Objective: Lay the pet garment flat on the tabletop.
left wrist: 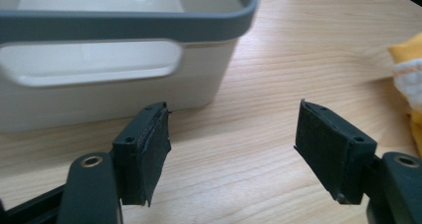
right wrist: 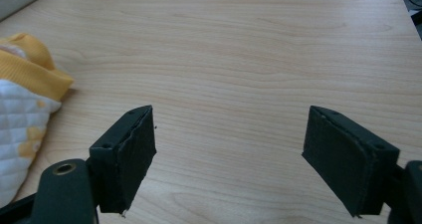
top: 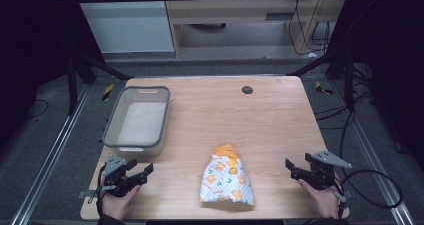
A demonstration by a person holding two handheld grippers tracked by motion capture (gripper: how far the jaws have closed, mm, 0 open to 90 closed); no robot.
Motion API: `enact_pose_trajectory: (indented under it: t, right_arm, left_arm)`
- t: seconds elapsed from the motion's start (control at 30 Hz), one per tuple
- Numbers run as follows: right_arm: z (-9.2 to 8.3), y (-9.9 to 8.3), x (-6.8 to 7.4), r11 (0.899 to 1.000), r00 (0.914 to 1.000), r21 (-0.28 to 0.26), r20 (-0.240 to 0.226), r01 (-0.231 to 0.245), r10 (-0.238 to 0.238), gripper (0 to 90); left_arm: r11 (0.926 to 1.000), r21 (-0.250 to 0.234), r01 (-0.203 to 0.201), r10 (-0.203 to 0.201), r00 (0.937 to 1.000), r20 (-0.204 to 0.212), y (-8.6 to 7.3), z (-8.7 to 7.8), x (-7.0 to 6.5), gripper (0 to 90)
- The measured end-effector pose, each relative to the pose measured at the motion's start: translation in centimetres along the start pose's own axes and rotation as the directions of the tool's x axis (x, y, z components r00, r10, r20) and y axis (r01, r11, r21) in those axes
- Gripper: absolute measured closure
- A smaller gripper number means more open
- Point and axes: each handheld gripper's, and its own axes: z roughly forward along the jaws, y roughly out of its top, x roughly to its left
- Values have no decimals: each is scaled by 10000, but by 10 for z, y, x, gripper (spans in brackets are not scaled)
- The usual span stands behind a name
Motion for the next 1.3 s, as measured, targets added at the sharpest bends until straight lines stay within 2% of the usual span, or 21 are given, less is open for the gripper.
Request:
enact_pose_trajectory:
  t: [0.2, 0.37, 0.47, 0.53, 0.7, 0.9, 1.17, 1.2, 1.3]
  right_arm:
    - [-2, 0, 8, 9998, 9989, -55, -434, 186, -188, 243]
    - [-3, 1, 12, 9995, 9978, -73, -590, 313, -317, 280]
    - [-3, 5, 17, 9988, 9965, -171, -694, 459, -470, 314]
    - [-3, 7, 19, 9988, 9954, -224, -843, 445, -463, 322]
    - [-2, 14, 23, 9981, 9936, -277, -968, 555, -579, 327]
    - [-3, 26, 27, 9973, 9923, -434, -1066, 593, -636, 327]
    - [-4, 46, 30, 9947, 9898, -792, -1211, 655, -748, 320]
    - [-2, 52, 32, 9944, 9893, -853, -1268, 617, -723, 313]
    - [1, 59, 34, 9937, 9879, -901, -1340, 665, -782, 306]
  left_arm:
    - [9996, 94, -264, 261, 9992, 310, 0, 0, -12, 299]
    - [9987, 120, -490, 483, 9973, 559, 0, -1, -19, 305]
    - [9963, 84, -852, 844, 9942, 667, 3, 0, -25, 305]
    - [9959, 74, -906, 899, 9936, 689, 3, 0, -26, 305]
    - [9912, -233, -1305, 1319, 9886, 724, 14, -3, -35, 298]
    - [9909, -331, -1308, 1333, 9869, 912, 26, 0, -41, 298]
    - [9878, -710, -1388, 1453, 9846, 968, 48, 2, -48, 299]
    - [9861, -830, -1438, 1513, 9841, 929, 55, 4, -49, 299]
    - [9857, -866, -1444, 1523, 9840, 923, 61, 7, -51, 297]
